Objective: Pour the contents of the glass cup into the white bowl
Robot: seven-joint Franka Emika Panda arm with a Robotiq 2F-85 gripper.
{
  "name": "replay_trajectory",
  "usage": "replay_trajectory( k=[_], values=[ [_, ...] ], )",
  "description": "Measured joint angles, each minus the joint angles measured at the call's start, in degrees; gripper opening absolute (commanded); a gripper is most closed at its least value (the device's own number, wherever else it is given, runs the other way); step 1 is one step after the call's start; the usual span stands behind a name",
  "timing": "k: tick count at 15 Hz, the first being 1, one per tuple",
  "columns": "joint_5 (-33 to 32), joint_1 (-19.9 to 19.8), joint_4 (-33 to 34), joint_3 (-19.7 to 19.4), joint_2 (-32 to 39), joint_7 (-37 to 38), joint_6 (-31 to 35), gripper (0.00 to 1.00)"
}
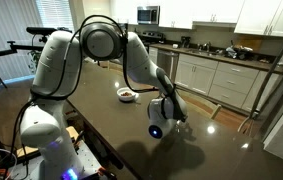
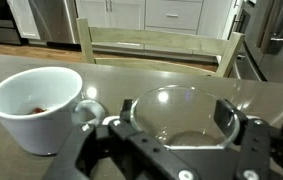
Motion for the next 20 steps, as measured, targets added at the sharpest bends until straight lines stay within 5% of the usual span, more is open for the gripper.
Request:
replay_trajectory(
  k=[15,16,20],
  values=[
    [1.92,-0.96,-0.40,0.64,2.98,1.30,-5.24,0.59],
    [1.92,-1.14,-0.63,0.64,3.02,1.30,-5.86,0.96],
    [1.92,-1.42,-1.64,0.64,3.34,1.30,-6.45,1.00]
  ],
)
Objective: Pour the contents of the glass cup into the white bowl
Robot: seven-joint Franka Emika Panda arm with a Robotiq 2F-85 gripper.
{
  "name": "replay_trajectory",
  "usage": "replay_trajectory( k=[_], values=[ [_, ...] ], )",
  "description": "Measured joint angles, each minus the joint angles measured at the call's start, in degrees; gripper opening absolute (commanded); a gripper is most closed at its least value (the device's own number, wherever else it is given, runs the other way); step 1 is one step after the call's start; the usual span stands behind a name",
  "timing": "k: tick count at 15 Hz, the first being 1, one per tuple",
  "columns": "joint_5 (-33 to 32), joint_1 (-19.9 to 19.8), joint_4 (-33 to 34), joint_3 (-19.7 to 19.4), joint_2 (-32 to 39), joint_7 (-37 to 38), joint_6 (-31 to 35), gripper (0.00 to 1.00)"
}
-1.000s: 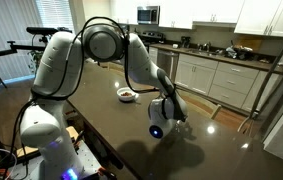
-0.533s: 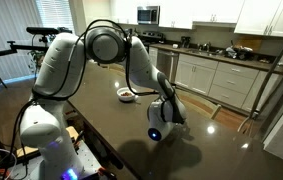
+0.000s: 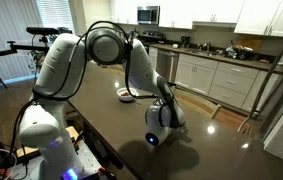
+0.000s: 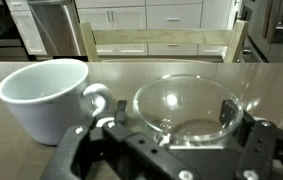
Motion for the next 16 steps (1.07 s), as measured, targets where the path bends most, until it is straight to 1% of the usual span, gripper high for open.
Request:
replay_trajectory(
  k=[6,10,16],
  values=[
    [-0.71,0.21,-0.94,0.00,0.11,-0.20,1.26,1.00],
    [-2.07,1.16,-0.69,-0.02,-1.98,-0.27,5.36,1.00],
    [-4.25,3.10,1.52,0.00,-6.54,-0.28,11.88,1.00]
  ],
)
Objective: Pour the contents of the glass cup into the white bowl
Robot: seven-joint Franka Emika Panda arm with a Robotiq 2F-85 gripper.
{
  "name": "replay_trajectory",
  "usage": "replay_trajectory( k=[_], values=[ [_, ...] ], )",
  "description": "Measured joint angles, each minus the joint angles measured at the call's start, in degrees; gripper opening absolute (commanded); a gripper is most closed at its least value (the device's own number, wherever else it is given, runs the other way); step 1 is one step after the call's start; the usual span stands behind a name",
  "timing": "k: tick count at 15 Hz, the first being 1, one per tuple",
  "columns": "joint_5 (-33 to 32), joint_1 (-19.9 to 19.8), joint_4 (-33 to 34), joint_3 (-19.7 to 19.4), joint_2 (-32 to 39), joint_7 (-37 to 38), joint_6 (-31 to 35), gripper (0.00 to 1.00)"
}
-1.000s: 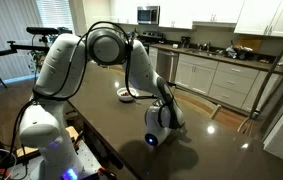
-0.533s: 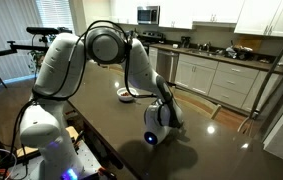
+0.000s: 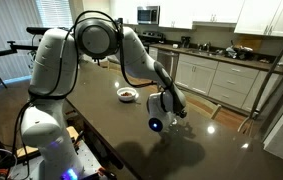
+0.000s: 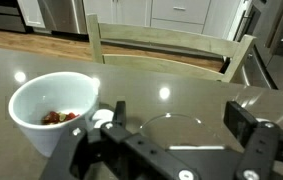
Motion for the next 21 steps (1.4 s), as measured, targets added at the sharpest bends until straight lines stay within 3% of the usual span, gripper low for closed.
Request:
replay_trajectory(
  k=[9,21],
  values=[
    [-3.79,2.49,2.54,0.08,-4.85,-5.86,4.78,1.00],
    [-25.87,7.33,3.56,1.56,-14.54,-16.96,9.07,1.00]
  ],
)
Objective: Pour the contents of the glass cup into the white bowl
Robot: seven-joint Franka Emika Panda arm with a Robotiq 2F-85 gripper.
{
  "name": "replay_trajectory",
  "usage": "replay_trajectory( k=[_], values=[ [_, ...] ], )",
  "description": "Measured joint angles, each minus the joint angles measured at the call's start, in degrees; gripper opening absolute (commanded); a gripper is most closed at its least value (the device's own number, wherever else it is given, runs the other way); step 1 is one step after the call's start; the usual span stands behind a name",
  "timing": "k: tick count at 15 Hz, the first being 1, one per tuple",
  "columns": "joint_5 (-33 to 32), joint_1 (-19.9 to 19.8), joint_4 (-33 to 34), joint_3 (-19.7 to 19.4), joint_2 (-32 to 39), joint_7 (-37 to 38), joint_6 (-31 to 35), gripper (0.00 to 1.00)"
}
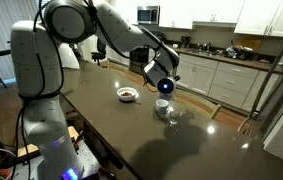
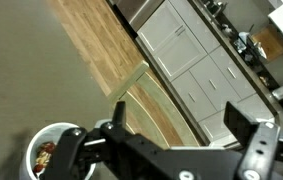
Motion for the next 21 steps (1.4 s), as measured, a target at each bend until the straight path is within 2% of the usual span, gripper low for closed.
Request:
replay_trajectory(
  k=[5,10,17,21],
  values=[
    [-12.12,0.82,0.39,1.42,-3.48,-2.35,0.00,1.00],
    [-28.65,2.07,0.80,3.44,-7.26,-2.19,0.00,1.00],
    [-56.47,4.20,0.64,6.60,-9.72,1.62,-0.02,1.00],
    [-75.63,4.75,0.45,7.70,-10.47,7.78,-0.02,1.00]
  ],
)
